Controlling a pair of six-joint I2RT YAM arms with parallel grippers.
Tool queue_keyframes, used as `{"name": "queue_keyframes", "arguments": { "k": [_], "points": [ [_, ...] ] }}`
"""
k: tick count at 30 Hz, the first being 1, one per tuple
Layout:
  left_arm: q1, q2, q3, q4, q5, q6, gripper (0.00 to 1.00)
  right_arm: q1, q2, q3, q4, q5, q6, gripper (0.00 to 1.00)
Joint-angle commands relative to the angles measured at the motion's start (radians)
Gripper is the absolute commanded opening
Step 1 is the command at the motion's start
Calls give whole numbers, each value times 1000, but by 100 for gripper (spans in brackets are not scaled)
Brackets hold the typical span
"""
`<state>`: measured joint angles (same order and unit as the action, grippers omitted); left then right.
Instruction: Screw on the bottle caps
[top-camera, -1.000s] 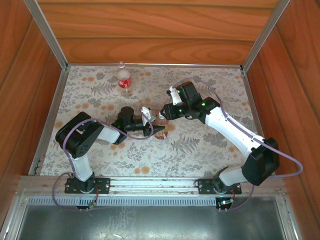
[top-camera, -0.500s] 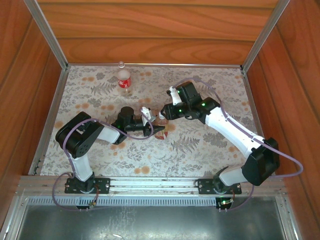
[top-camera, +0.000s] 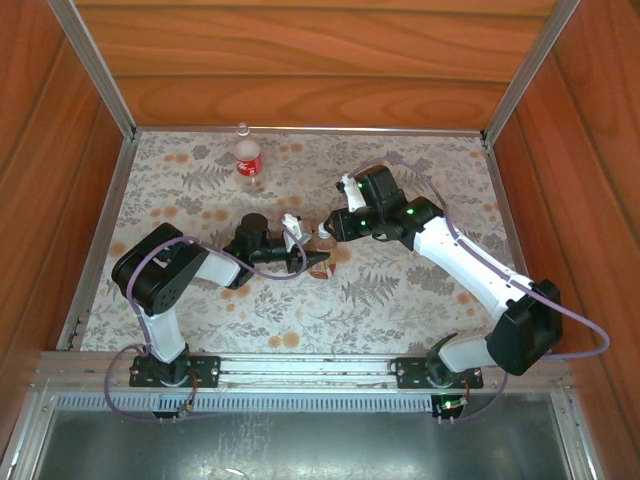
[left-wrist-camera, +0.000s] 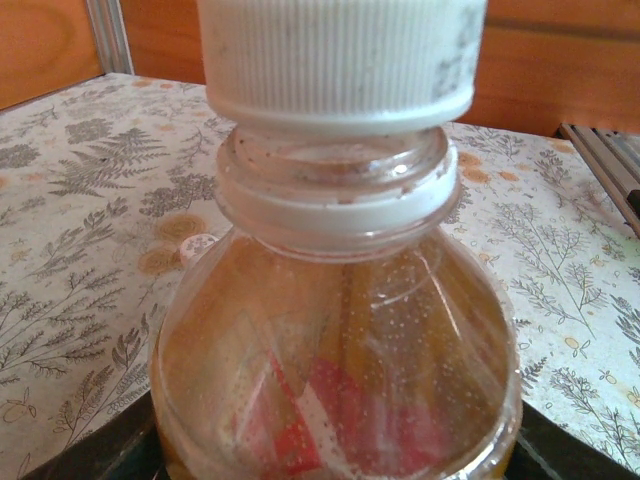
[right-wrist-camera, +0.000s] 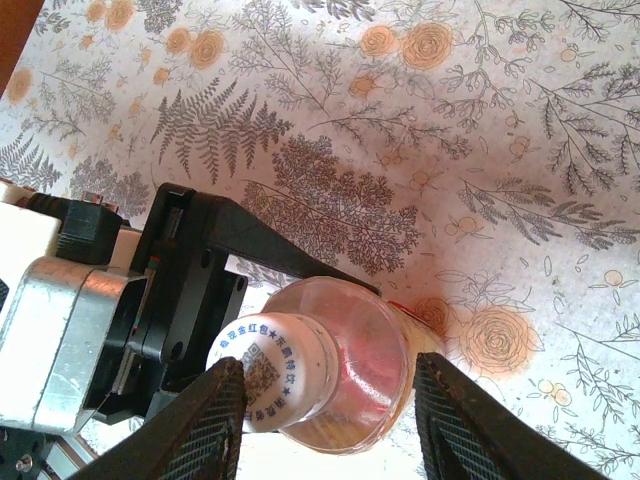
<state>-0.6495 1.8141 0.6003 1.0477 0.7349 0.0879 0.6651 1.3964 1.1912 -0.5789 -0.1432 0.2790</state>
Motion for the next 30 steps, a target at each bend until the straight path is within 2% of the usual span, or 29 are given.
{"name": "queue_keyframes", "arguments": {
  "k": [1, 19, 30],
  "points": [
    [-8, 34, -7, -72, 21, -6, 58, -3, 23, 14, -19, -25, 5, 50],
    [-8, 38, -5, -72, 22, -5, 58, -4, -14, 17, 18, -40, 17, 54],
    [-7, 37, -6, -72, 26, -4, 58, -7, 38, 21, -2, 29, 31, 45]
  ]
}}
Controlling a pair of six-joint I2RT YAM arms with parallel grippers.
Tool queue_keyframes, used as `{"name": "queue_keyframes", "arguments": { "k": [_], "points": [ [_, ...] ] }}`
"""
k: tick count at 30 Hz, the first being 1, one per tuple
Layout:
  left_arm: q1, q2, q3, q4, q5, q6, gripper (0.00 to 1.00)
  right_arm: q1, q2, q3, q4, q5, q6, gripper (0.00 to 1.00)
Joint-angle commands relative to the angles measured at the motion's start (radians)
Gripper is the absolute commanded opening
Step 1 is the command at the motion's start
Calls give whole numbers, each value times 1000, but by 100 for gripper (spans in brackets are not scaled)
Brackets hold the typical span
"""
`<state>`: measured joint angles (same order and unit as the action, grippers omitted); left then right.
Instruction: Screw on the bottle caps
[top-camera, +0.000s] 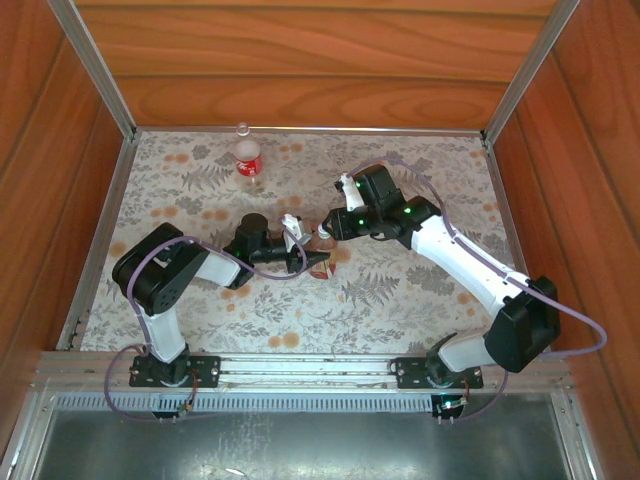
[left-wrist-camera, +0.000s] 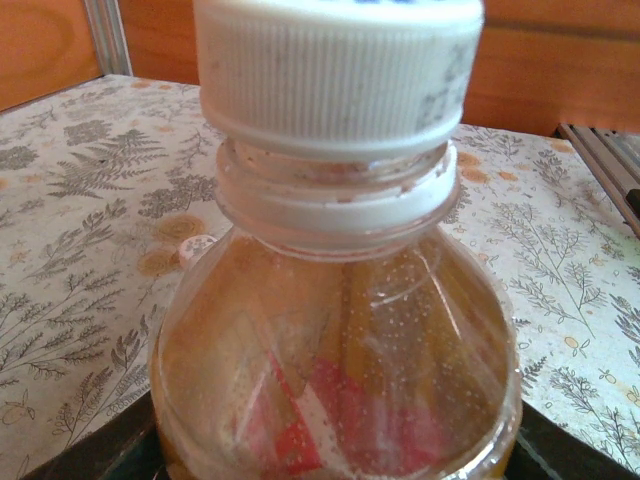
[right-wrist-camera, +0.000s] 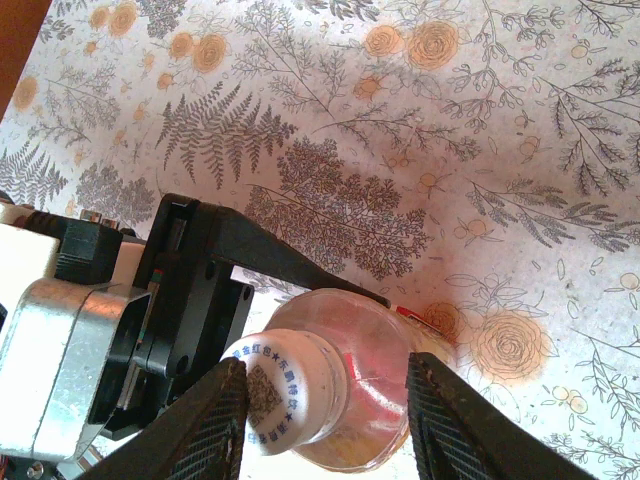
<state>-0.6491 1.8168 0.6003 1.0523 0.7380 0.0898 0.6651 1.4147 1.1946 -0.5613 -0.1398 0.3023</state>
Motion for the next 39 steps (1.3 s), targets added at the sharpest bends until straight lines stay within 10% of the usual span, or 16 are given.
{"name": "queue_keyframes", "arguments": {
  "k": [1, 39],
  "points": [
    [-8, 35, -5, -77, 23, -6, 58, -7, 21, 16, -22, 27, 9, 44],
    [-6, 42, -1, -77, 11, -14, 57, -10, -83, -117, 14, -260, 27, 11]
  ]
}}
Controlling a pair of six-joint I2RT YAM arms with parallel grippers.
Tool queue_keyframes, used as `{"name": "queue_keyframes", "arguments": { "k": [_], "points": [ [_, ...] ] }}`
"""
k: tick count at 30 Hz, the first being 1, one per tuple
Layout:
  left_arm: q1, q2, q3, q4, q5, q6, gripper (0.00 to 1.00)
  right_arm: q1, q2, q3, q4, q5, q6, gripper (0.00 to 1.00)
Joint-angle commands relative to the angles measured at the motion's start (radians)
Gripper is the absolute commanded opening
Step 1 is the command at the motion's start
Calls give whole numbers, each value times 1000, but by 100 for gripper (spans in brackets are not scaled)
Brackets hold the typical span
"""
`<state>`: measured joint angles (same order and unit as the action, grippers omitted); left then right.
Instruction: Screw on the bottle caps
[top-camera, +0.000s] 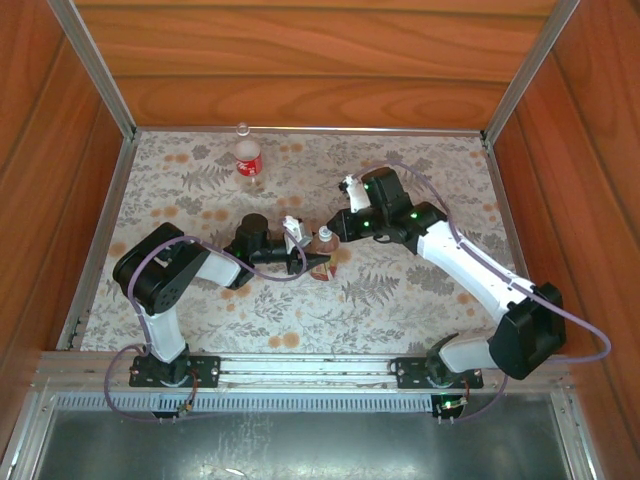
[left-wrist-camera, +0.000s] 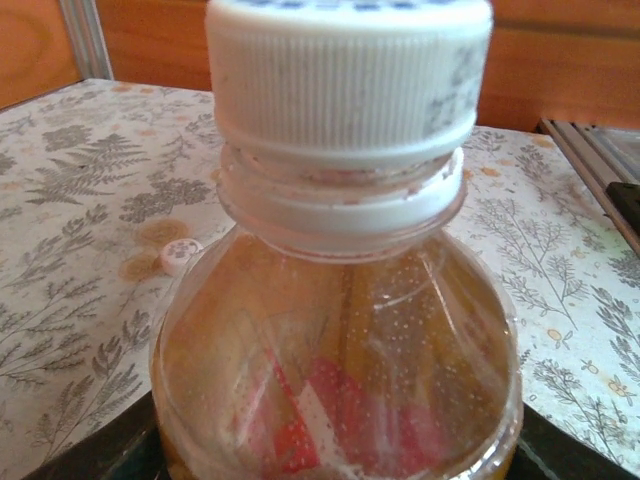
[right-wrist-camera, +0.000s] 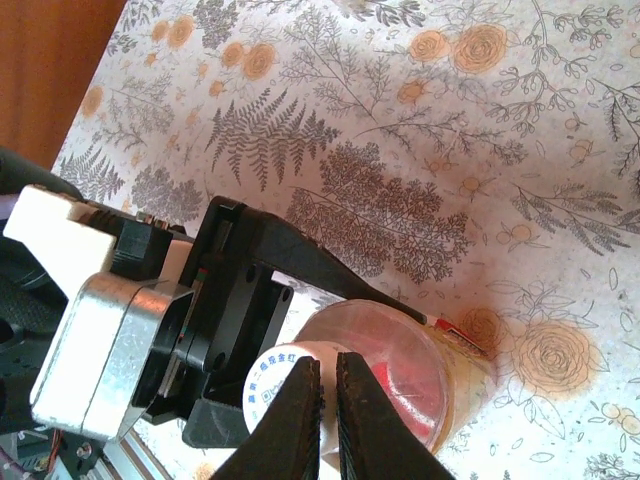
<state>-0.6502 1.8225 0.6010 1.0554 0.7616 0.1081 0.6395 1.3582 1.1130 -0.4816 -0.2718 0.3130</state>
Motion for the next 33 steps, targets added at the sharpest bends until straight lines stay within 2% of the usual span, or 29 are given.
{"name": "queue_keyframes", "arguments": {
  "k": [1, 10, 12, 14, 16, 17, 22, 25, 28, 33],
  "points": [
    [-6, 37, -1, -80, -14, -33, 57, 15, -37, -42, -62, -139, 21, 11],
    [-6, 35, -3, -80, -15, -32, 57, 16, -71, -26, -73, -139, 18, 18],
    [-5, 31, -5, -80, -15, -31, 57, 16, -85, -19, -76, -120, -8, 27],
    [-5, 19, -14, -80, -15, -21, 57, 15, -104, -7, -89, -93, -69, 44],
    [-6, 1, -33, -81, -28, 15, 57, 15, -122, 17, -131, -90, -212, 60],
    [-6, -13, -47, -85, -36, 44, 57, 18, -131, 24, -153, -85, -287, 65],
    [-6, -90, -88, -156, -65, 164, 57, 24, -150, 87, -310, -5, -667, 76],
    [-7, -133, -94, -214, -59, 213, 57, 41, -137, 150, -427, 1, -884, 77],
    [-16, -172, -108, -243, -73, 258, 57, 76, -107, 221, -534, -21, -1083, 72],
    [-27, -202, -113, -295, -87, 306, 57, 131, -10, 347, -620, 7, -1225, 71]
  ]
}}
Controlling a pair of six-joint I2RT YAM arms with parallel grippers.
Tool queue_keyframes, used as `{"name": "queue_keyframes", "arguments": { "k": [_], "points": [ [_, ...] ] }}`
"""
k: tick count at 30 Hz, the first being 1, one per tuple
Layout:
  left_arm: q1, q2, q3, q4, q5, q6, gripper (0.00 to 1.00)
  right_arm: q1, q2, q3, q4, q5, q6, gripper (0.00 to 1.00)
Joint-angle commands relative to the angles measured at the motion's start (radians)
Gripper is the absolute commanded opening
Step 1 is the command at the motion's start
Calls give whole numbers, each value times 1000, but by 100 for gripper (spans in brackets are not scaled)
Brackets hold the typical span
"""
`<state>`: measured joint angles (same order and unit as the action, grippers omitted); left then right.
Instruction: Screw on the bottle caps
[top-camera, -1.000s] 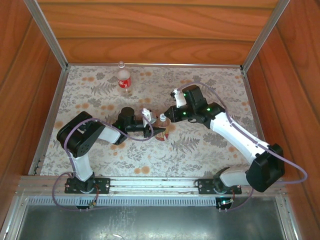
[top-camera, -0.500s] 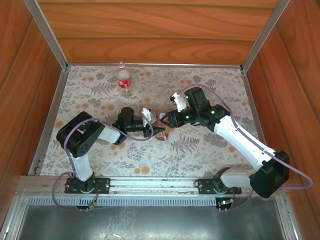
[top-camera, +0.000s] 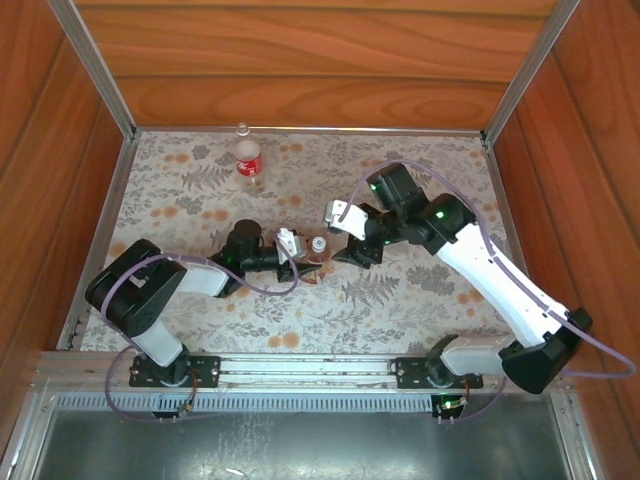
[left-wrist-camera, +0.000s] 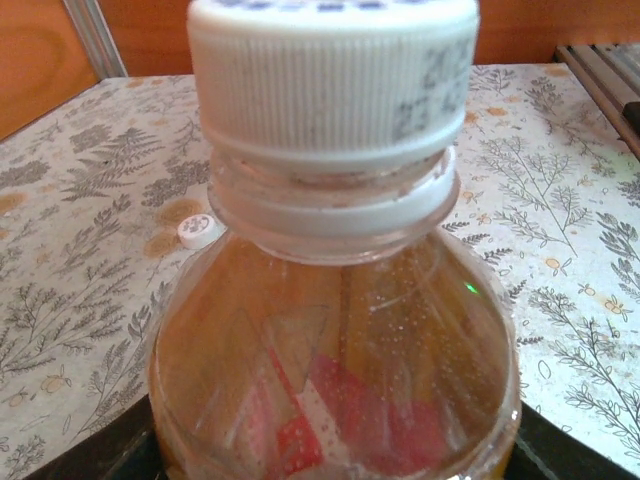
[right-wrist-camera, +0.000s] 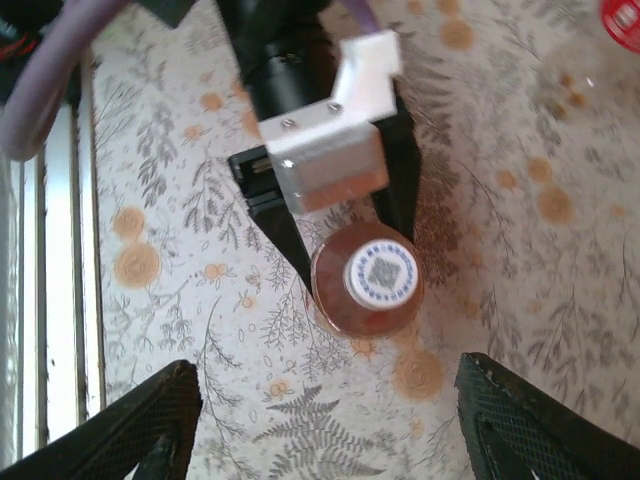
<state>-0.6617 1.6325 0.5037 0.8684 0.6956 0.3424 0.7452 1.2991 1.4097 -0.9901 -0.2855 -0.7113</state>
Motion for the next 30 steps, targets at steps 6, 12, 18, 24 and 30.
{"name": "queue_keyframes", "arguments": {
  "k": [6, 12, 18, 24, 30],
  "points": [
    [-31, -20, -14, -153, -33, 105, 57, 71, 193, 176, -173, 91, -281, 70],
    [-33, -24, -14, -169, -39, 107, 57, 72, 287, 229, -209, 97, -309, 62],
    [-36, -11, -7, -173, -38, 99, 57, 72, 351, 260, -221, 101, -309, 53],
    [-35, -5, -5, -175, -39, 89, 57, 74, 386, 260, -216, 86, -300, 48],
    [-35, -8, -4, -177, -40, 84, 57, 74, 398, 249, -211, 103, -294, 45]
  ]
}}
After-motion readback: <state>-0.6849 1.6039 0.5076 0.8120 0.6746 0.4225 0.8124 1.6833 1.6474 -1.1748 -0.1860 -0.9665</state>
